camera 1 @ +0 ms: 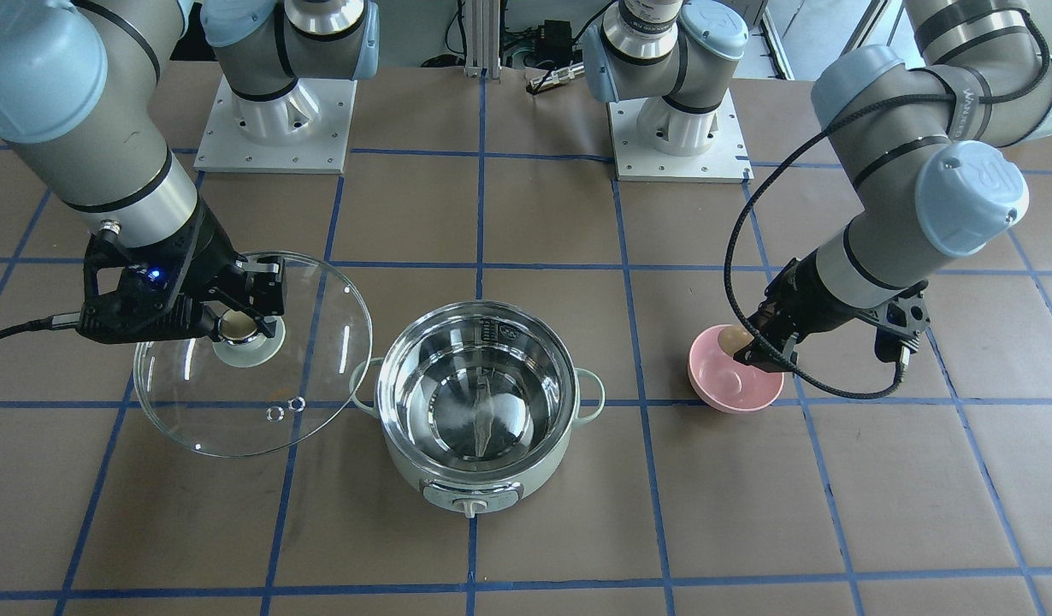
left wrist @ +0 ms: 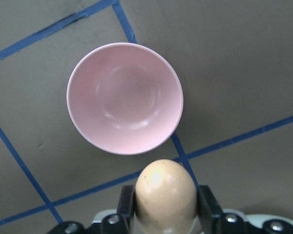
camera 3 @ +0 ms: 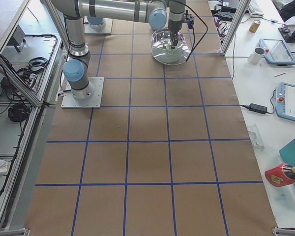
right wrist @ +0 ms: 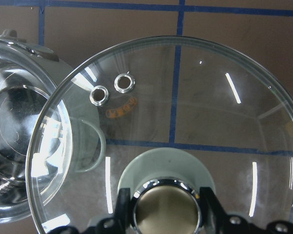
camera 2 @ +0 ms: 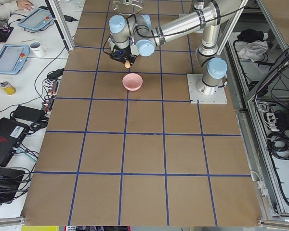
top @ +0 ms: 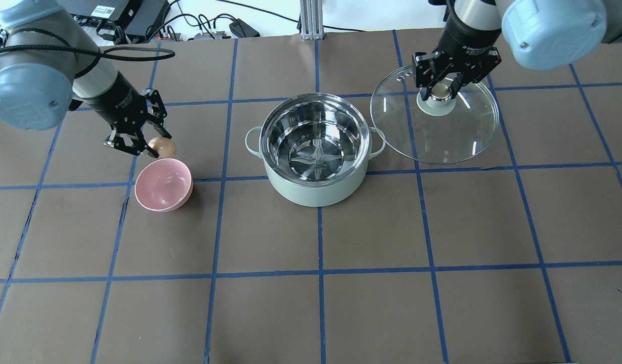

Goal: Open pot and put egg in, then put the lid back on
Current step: 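Lift the egg with the left gripper and carry it over the pot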

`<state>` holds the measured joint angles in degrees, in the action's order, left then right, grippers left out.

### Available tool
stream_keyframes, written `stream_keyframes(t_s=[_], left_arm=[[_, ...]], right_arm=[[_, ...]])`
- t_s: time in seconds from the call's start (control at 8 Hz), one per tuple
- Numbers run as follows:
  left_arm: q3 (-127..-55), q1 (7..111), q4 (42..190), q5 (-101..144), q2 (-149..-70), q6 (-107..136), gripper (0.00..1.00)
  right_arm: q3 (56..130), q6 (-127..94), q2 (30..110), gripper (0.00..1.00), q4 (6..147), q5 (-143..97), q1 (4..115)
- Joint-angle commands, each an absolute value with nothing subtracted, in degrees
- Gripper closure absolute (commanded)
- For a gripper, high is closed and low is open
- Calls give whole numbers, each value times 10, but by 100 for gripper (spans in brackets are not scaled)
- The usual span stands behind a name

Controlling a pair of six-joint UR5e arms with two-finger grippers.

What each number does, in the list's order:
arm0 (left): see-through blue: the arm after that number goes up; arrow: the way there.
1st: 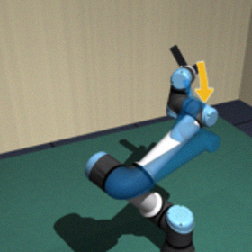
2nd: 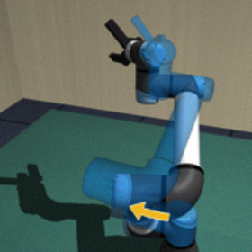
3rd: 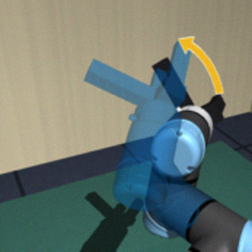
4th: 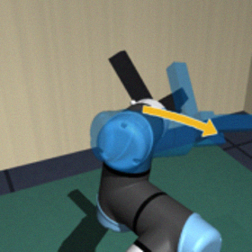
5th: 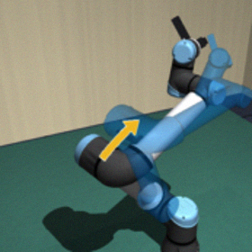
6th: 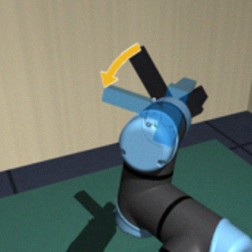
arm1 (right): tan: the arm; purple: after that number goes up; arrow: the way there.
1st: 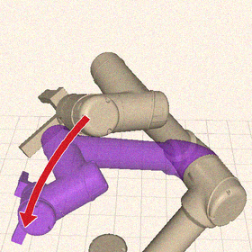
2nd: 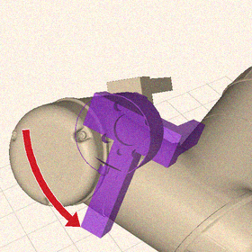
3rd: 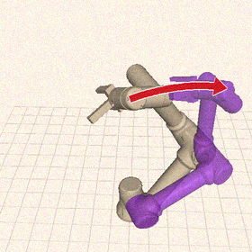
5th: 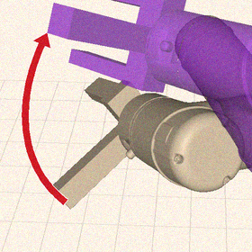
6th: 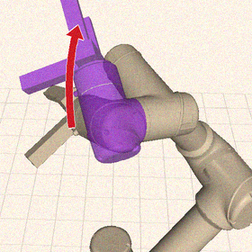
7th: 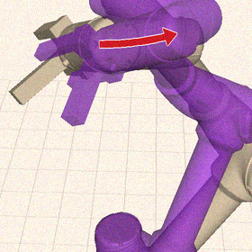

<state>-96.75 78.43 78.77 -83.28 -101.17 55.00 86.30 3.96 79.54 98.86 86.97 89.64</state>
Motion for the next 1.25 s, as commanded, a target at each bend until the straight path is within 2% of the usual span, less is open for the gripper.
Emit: stream_keyframes(t_s=[0.0, 0.25, 0.62, 1.12], left_arm=[[-914, 884, 794, -798, -1012, 717, 100], [-884, 928, 791, -766, -1027, 799, 100], [-877, 990, 696, -759, -1072, 908, 100], [-882, 1046, 671, -766, -1129, 912, 100]], right_arm=[[863, 43, 795, 100, 989, 871, 896], [863, 44, 796, 100, 988, 873, 896], [863, 44, 794, 100, 991, 868, 896], [863, 45, 789, 100, 992, 866, 896]])
